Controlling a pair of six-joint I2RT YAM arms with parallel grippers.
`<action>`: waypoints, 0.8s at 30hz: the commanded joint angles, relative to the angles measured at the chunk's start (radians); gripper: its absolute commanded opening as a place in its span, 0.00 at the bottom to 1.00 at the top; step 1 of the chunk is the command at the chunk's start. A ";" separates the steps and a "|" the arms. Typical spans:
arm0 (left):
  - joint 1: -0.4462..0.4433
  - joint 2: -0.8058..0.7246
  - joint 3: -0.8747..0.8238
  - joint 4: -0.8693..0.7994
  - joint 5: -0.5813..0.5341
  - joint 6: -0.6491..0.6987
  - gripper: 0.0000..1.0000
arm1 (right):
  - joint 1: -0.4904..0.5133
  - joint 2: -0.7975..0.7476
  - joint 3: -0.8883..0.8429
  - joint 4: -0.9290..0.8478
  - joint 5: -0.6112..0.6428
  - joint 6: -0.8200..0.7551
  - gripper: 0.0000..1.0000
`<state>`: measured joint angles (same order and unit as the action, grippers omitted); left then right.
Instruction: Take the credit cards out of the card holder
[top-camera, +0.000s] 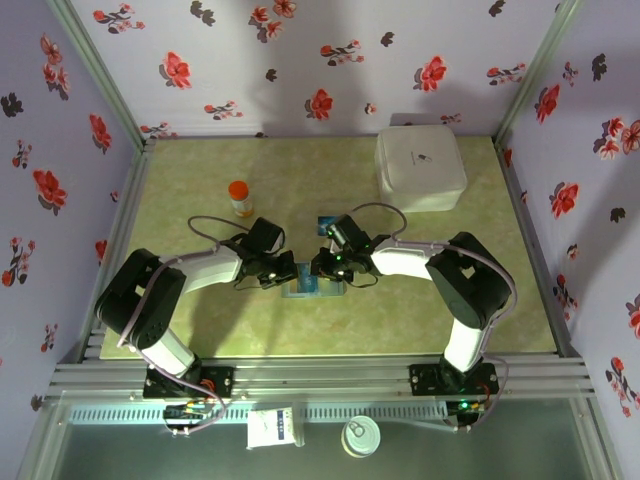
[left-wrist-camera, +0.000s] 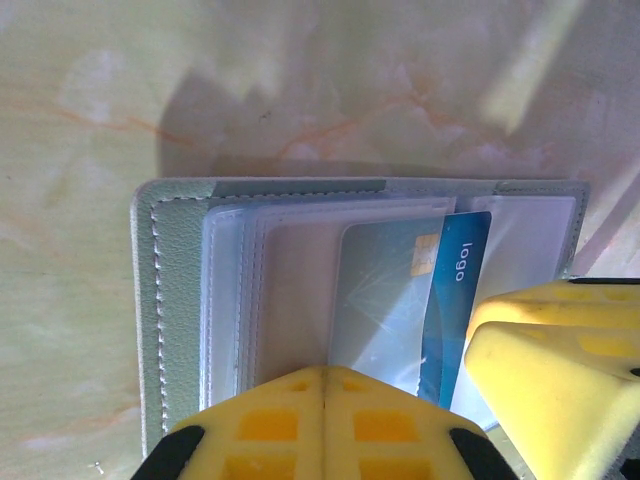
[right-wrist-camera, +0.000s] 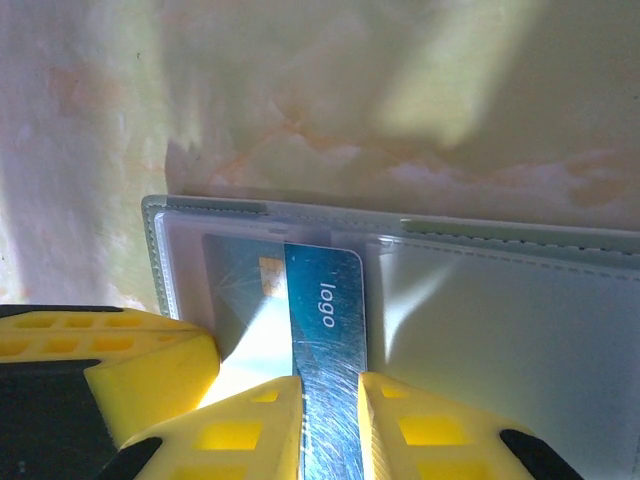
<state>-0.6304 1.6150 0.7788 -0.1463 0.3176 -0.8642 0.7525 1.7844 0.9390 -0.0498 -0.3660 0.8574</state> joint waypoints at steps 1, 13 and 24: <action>-0.005 0.017 -0.001 -0.039 -0.024 0.013 0.00 | -0.007 -0.004 -0.011 -0.026 0.022 -0.004 0.22; -0.005 0.017 -0.004 -0.039 -0.025 0.011 0.00 | -0.008 0.001 -0.012 -0.036 0.018 -0.001 0.23; -0.005 0.014 -0.004 -0.039 -0.031 0.007 0.00 | -0.007 -0.003 -0.024 -0.015 -0.011 0.010 0.24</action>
<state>-0.6304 1.6146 0.7788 -0.1459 0.3149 -0.8642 0.7525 1.7844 0.9321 -0.0574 -0.3668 0.8574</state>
